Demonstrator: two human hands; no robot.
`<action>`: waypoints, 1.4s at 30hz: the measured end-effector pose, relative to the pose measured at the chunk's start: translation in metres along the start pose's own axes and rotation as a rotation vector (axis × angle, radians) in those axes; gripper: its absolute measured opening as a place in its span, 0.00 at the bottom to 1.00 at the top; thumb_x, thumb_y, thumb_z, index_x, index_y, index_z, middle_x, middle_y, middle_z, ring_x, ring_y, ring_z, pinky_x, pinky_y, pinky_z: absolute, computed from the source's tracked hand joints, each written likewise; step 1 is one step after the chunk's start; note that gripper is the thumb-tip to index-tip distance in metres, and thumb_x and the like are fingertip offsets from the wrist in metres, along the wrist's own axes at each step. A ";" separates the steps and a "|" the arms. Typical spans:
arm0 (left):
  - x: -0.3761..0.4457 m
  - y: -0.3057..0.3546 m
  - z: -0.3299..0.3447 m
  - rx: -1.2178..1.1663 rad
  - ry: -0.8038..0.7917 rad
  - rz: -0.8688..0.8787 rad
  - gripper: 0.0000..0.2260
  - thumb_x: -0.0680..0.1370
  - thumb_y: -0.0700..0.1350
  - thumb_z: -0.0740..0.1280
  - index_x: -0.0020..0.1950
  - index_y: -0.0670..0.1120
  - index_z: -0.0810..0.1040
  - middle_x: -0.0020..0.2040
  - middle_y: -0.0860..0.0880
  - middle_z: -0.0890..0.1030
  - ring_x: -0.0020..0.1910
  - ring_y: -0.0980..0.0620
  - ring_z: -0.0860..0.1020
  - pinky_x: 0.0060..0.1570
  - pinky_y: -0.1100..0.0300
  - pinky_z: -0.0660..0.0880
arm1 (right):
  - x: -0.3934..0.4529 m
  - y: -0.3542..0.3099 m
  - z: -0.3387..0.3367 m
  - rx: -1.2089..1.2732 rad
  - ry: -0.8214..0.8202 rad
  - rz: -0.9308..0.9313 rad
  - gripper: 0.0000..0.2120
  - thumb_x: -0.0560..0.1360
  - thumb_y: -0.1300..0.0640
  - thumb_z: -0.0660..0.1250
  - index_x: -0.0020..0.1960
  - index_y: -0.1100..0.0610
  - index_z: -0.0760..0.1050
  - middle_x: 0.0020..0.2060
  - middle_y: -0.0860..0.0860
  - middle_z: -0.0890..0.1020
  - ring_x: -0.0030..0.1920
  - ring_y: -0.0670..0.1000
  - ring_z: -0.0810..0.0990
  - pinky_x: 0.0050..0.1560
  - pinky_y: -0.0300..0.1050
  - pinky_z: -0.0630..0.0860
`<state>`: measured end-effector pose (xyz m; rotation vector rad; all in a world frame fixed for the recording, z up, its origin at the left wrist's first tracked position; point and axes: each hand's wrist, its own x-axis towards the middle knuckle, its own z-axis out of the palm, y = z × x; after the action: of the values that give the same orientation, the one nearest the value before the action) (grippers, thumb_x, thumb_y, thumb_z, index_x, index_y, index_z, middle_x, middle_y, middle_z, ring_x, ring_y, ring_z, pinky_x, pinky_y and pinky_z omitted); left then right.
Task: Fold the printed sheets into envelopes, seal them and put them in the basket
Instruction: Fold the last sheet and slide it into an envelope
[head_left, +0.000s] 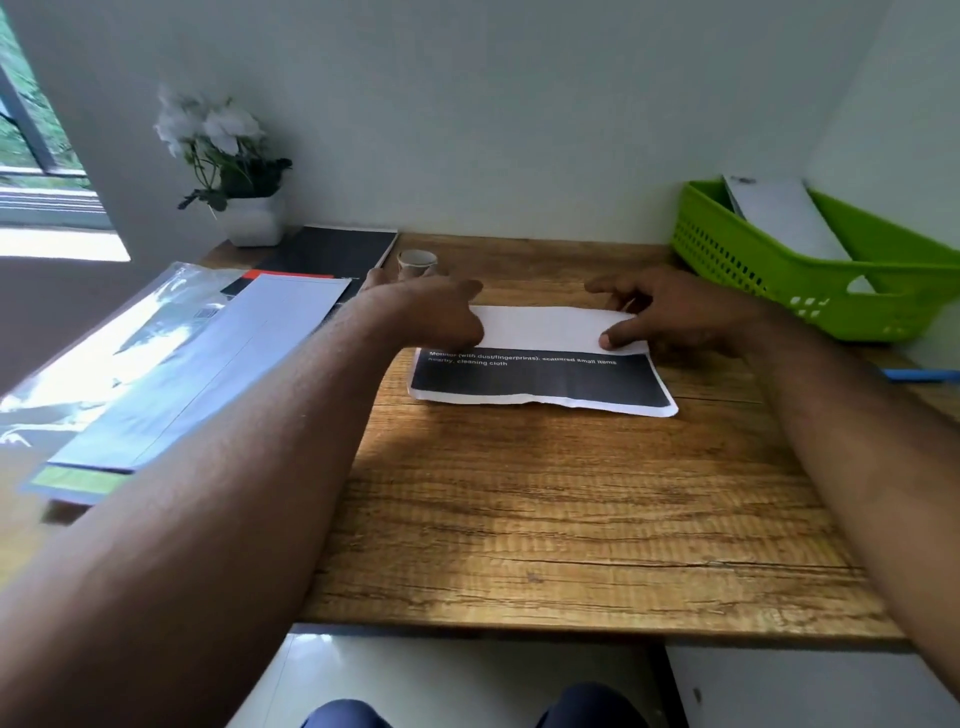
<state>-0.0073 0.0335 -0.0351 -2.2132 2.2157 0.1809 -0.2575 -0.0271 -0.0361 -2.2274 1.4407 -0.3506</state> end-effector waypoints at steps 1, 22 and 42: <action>-0.001 0.000 0.001 -0.016 0.010 -0.013 0.28 0.74 0.49 0.62 0.74 0.61 0.62 0.78 0.47 0.59 0.77 0.42 0.53 0.71 0.36 0.48 | -0.001 -0.002 0.000 -0.014 -0.020 0.001 0.31 0.67 0.51 0.76 0.68 0.43 0.71 0.54 0.47 0.75 0.56 0.48 0.74 0.49 0.41 0.72; 0.011 0.014 0.013 -0.253 0.362 0.146 0.09 0.77 0.42 0.62 0.49 0.46 0.81 0.51 0.49 0.82 0.51 0.49 0.79 0.52 0.52 0.78 | -0.004 -0.020 0.020 -0.216 0.062 -0.088 0.18 0.69 0.35 0.67 0.52 0.46 0.76 0.57 0.45 0.77 0.53 0.47 0.72 0.44 0.40 0.66; 0.005 0.002 0.017 -0.094 -0.132 0.021 0.24 0.84 0.54 0.47 0.80 0.54 0.47 0.80 0.52 0.46 0.79 0.45 0.45 0.74 0.37 0.44 | 0.003 -0.019 0.035 -0.440 -0.182 -0.007 0.31 0.79 0.36 0.44 0.78 0.47 0.42 0.78 0.45 0.46 0.77 0.47 0.45 0.76 0.56 0.44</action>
<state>-0.0103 0.0296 -0.0528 -2.1536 2.2038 0.4269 -0.2256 -0.0146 -0.0570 -2.5232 1.5222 0.1856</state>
